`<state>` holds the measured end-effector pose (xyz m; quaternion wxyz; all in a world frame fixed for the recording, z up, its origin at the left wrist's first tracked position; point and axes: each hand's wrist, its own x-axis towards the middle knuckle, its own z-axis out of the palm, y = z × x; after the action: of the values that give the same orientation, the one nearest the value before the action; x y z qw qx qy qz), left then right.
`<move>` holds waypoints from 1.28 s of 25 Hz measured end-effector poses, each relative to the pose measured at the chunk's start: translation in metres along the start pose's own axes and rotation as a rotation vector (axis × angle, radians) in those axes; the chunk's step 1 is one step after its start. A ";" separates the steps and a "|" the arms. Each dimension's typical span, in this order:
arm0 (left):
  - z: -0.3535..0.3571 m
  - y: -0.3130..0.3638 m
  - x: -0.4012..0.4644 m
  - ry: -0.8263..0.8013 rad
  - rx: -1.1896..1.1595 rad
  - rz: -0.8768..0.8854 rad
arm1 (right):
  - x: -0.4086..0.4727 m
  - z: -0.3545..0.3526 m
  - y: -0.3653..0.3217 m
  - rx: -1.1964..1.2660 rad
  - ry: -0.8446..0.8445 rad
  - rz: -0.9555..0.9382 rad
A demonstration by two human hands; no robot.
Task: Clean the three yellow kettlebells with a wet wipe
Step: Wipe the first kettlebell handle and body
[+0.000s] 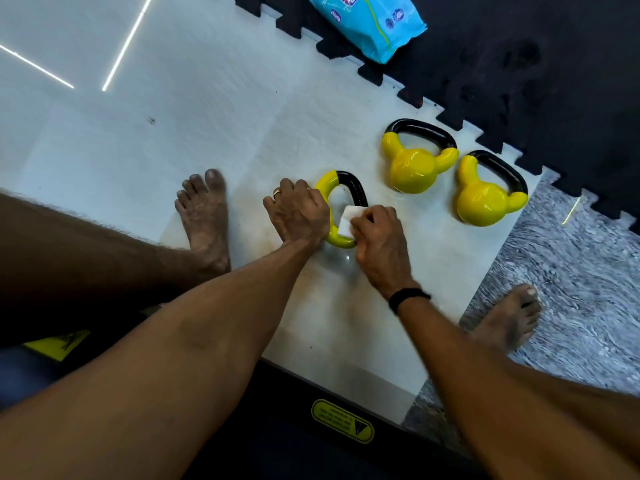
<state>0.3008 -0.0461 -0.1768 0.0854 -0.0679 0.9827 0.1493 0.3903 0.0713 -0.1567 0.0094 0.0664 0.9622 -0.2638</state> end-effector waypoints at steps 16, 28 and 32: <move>-0.002 -0.004 0.009 0.000 0.021 0.224 | 0.047 -0.043 0.034 -0.606 -0.639 -0.778; -0.002 -0.006 0.013 -0.025 0.054 0.340 | 0.062 -0.068 0.057 -0.710 -0.584 -0.924; -0.001 -0.005 0.013 -0.034 0.067 0.411 | 0.083 -0.059 0.060 -0.711 -0.568 -0.914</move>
<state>0.2886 -0.0529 -0.1798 0.0721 0.1393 0.9788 0.1319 0.3169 0.1625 -0.1411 0.1718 -0.4297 0.8823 0.0863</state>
